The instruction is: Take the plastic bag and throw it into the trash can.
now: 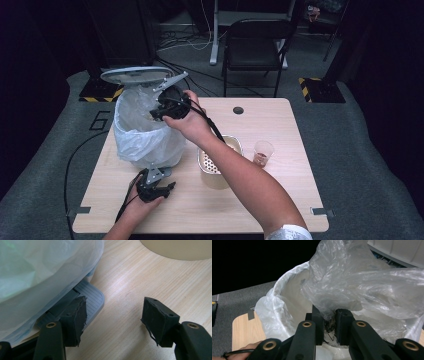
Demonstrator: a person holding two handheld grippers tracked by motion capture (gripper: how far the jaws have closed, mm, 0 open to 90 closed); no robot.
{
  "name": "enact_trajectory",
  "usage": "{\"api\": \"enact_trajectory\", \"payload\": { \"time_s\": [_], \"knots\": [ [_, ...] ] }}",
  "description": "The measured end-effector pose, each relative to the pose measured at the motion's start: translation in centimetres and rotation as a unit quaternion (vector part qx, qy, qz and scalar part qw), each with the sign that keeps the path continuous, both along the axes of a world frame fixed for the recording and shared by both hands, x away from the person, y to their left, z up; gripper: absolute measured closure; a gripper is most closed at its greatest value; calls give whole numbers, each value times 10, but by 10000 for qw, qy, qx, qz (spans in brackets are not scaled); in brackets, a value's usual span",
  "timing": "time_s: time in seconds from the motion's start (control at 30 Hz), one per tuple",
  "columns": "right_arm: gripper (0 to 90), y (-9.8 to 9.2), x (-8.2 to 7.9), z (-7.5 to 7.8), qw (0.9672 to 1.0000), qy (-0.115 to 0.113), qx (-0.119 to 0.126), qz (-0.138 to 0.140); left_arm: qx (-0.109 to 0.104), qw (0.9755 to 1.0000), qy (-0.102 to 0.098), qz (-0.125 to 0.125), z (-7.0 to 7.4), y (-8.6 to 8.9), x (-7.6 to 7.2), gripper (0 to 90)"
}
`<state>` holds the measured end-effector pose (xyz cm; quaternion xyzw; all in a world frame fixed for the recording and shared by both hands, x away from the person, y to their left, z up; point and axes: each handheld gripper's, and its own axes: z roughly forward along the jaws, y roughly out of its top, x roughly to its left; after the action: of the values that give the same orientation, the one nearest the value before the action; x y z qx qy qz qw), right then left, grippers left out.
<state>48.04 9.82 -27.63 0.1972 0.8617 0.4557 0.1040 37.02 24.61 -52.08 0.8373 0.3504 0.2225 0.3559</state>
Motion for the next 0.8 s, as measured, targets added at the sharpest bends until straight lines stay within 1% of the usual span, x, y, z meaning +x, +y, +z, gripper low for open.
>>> {"api": "enact_trajectory", "payload": {
  "time_s": [0.1,0.13,0.23,0.3,0.33,0.37,0.4,0.43,0.47,0.5,0.7,0.8],
  "knots": [
    [803,4,3,-3,10000,19,65,-54,12,10000,-8,-18,0,0,0,365],
    [802,5,4,-3,9999,72,108,-66,10,10000,-8,-19,0,0,0,365],
    [785,11,5,-5,9999,35,135,-35,11,10000,-14,-27,0,0,0,365],
    [726,17,9,-8,9997,73,212,-33,-14,10000,-5,-2,0,0,0,366],
    [678,20,10,-10,9998,99,192,-39,-23,10000,-3,-24,0,1,0,365],
    [604,25,11,-12,9997,114,169,-132,-32,10000,0,-21,0,1,0,366],
    [558,27,11,-13,9997,134,129,-187,-36,10000,-4,-21,0,1,0,366],
    [522,29,11,-15,9998,75,99,-176,-38,10000,-9,-17,0,1,0,366],
    [487,30,10,-15,9998,68,82,-176,-31,10000,-15,-21,0,1,0,366],
    [465,30,8,-14,9998,13,59,-197,-20,10000,-16,-9,0,1,0,366],
    [461,23,2,-6,9998,-56,100,-171,-36,10000,-8,-3,0,0,0,366],
    [476,15,-3,-1,9998,-160,20,-117,-5,10000,-14,4,0,0,0,366]
  ]
}}
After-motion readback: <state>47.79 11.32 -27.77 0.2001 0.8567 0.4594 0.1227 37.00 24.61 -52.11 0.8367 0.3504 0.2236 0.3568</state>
